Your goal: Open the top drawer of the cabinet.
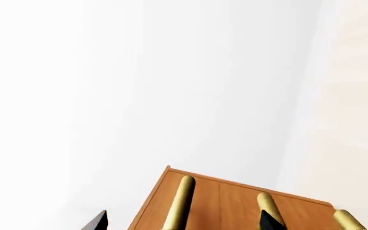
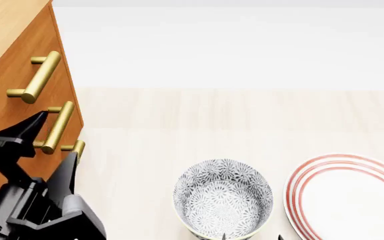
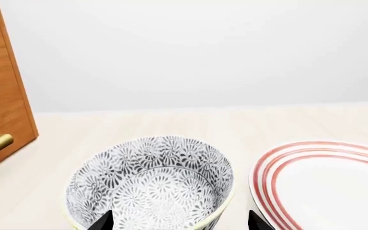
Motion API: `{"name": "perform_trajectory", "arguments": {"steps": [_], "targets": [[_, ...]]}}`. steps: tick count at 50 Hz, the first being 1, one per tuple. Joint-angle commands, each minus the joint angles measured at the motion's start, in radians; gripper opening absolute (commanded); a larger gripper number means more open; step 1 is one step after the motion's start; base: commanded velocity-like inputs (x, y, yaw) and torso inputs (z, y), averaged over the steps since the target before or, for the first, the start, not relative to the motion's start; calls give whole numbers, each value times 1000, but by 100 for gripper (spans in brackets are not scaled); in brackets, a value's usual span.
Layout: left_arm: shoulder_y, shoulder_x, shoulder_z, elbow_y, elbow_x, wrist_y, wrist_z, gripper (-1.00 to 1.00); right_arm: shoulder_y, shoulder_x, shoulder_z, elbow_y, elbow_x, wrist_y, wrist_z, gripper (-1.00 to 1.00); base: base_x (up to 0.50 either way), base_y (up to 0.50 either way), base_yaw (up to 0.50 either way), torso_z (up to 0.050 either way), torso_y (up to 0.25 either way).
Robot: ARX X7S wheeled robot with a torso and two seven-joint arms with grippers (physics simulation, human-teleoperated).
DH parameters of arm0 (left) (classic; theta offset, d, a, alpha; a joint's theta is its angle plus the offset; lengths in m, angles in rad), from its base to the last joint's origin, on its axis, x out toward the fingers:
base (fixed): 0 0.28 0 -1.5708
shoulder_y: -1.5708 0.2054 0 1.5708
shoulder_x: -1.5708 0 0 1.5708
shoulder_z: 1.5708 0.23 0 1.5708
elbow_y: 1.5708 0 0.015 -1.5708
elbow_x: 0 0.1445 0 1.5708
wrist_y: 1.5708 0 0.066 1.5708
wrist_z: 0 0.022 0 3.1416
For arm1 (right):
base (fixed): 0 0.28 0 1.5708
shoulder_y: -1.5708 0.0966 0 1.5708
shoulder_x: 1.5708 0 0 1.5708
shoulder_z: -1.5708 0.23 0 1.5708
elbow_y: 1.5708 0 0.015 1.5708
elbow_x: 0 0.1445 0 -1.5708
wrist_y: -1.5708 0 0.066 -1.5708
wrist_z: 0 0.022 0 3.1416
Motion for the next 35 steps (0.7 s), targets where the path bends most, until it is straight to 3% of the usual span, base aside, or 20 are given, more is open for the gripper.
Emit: {"name": "perform_trajectory", "arguments": {"steps": [1,35], "targets": [[-49,0,-13,9,55,-11,57,100,-4,-13,16,-10,-14,2,-16,100,0,0,0,0,0],[-184,-13,-8,-76,93,12,66,100,8,-4,7,-3,2,1,-1,100,0,0,0,0,0]]}}
